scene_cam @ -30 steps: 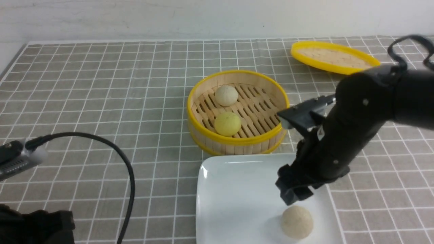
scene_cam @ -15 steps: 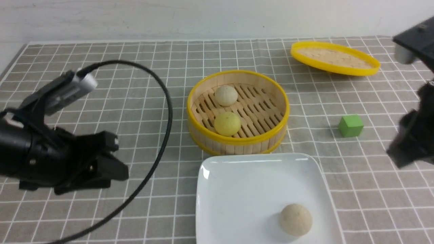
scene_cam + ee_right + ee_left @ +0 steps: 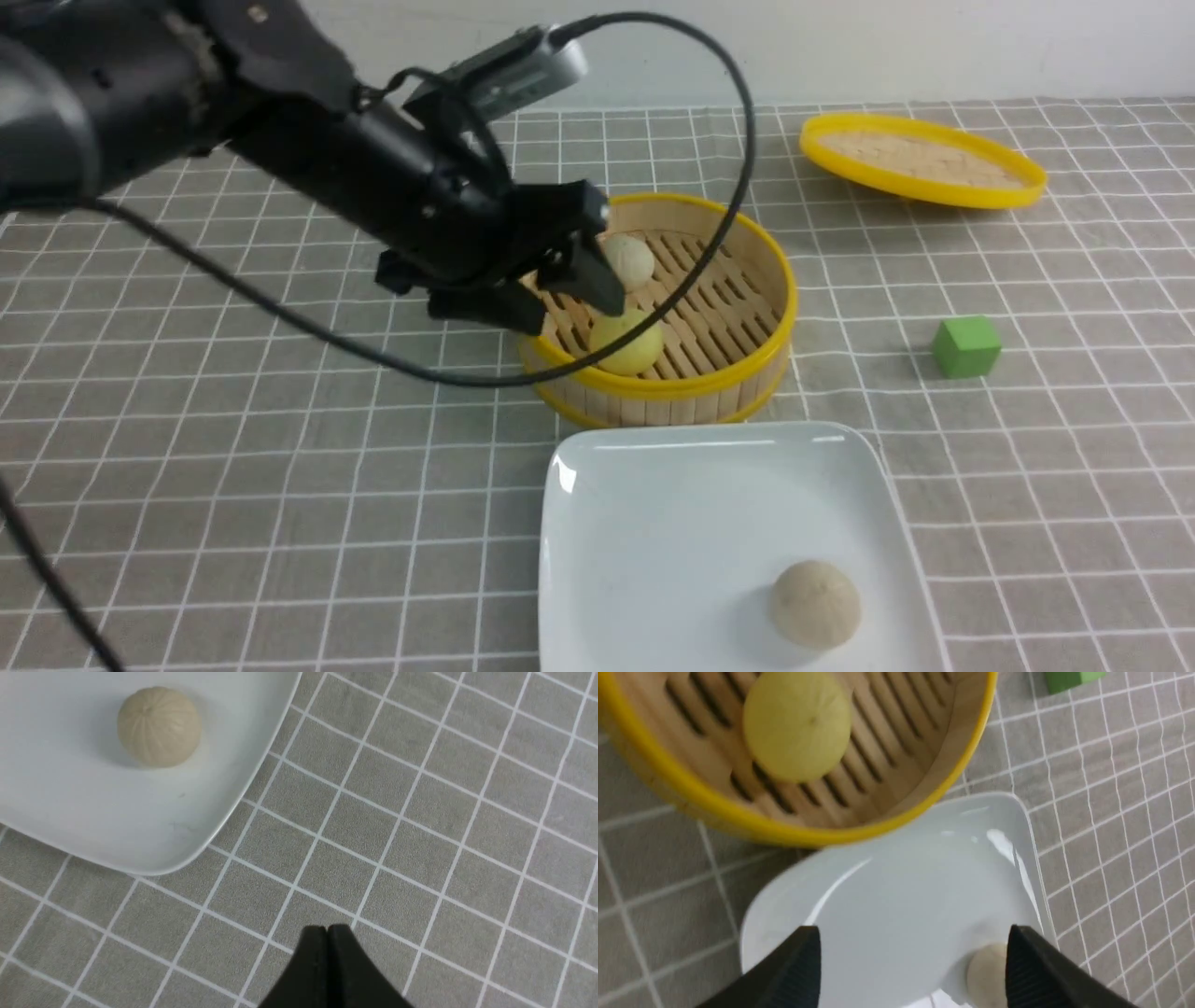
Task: Put the steamed buns into the plate on the grey tablecloth.
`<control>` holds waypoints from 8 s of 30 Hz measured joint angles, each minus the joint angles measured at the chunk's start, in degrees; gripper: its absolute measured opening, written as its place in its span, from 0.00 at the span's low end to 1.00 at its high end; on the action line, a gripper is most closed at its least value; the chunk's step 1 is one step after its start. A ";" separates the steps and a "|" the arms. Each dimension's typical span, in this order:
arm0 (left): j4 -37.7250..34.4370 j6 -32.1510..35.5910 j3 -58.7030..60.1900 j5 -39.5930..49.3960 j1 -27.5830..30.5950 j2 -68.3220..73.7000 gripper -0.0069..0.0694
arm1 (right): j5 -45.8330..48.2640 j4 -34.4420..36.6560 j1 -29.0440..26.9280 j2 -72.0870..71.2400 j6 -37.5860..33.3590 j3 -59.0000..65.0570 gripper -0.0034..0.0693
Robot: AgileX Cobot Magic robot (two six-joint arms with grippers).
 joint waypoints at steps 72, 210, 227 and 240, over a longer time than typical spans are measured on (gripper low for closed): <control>25.13 -21.31 -0.86 3.61 -18.59 9.01 0.73 | -6.92 -1.46 0.00 -0.68 0.22 3.75 0.11; 12.54 -20.19 23.55 -6.86 -20.70 -4.42 0.71 | -8.99 1.01 0.00 -0.73 0.36 3.86 0.30; 13.46 -20.57 19.60 -6.51 -20.70 -5.71 0.72 | -8.12 2.11 0.00 -0.73 0.36 3.86 0.32; 24.41 -18.69 11.38 -2.37 -20.70 -13.15 0.23 | 5.73 5.20 0.00 -4.83 -0.25 -10.66 0.03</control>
